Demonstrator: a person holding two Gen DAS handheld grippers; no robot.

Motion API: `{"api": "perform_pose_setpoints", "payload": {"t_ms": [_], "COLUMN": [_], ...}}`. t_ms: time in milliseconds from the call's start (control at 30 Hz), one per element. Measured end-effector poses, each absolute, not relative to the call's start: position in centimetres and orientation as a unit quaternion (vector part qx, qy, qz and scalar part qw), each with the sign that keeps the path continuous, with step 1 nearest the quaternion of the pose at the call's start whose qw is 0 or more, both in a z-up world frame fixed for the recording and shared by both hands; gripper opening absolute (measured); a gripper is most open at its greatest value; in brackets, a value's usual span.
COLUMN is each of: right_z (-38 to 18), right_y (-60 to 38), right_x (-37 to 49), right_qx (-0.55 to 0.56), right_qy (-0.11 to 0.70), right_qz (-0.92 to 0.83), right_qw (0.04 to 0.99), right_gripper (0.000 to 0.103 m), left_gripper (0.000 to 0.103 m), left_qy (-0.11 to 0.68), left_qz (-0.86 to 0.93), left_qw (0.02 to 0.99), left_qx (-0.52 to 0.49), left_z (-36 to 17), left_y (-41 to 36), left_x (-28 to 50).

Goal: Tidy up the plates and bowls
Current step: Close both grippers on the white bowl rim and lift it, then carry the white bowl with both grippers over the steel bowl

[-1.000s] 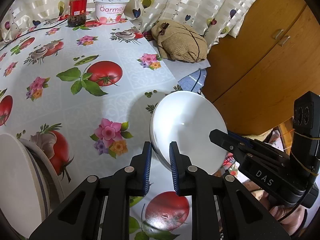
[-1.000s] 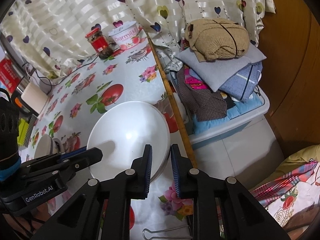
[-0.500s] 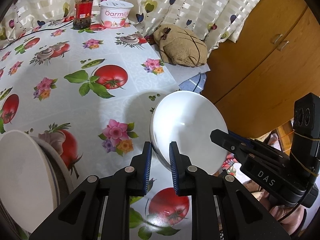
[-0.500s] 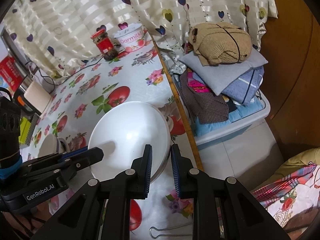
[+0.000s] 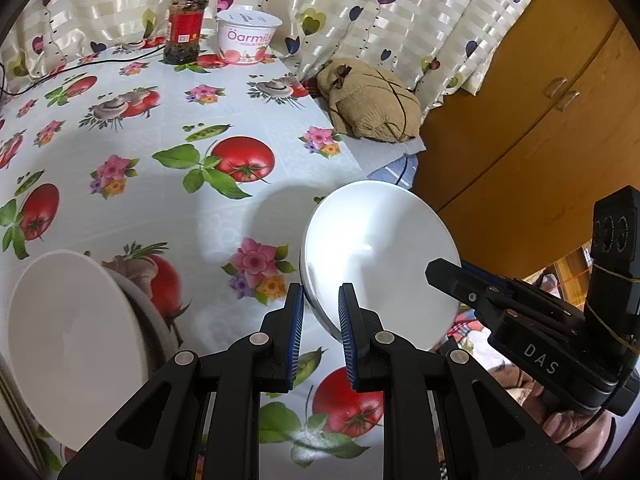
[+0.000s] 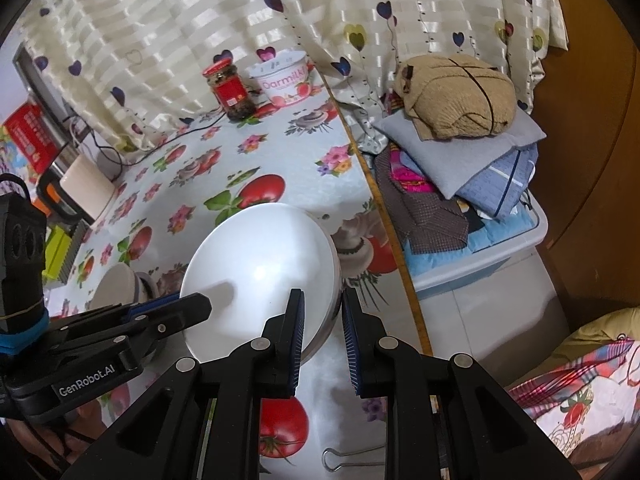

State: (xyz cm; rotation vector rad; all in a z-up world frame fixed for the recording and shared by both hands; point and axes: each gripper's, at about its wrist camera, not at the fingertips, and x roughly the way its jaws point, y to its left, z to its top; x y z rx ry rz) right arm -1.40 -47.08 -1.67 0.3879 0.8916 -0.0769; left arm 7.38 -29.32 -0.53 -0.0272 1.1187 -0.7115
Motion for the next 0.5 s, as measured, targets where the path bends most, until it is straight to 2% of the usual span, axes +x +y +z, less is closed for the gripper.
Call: {"api": "perform_pose_setpoints", "payload": {"t_ms": [500], "right_z": [0.9], "right_y": [-44.0], "right_x": [-0.8], "right_qx": [0.162], "right_qy": [0.417], "right_qz": [-0.016], "right_qw": [0.894], "right_gripper": [0.019], "left_gripper": [0.019], "left_qy": [0.500], "left_qz": [-0.314], "left_qw": [0.806], "left_qx": [-0.032], "left_z": [1.6], "left_y": [-26.3], "left_x": [7.6]}}
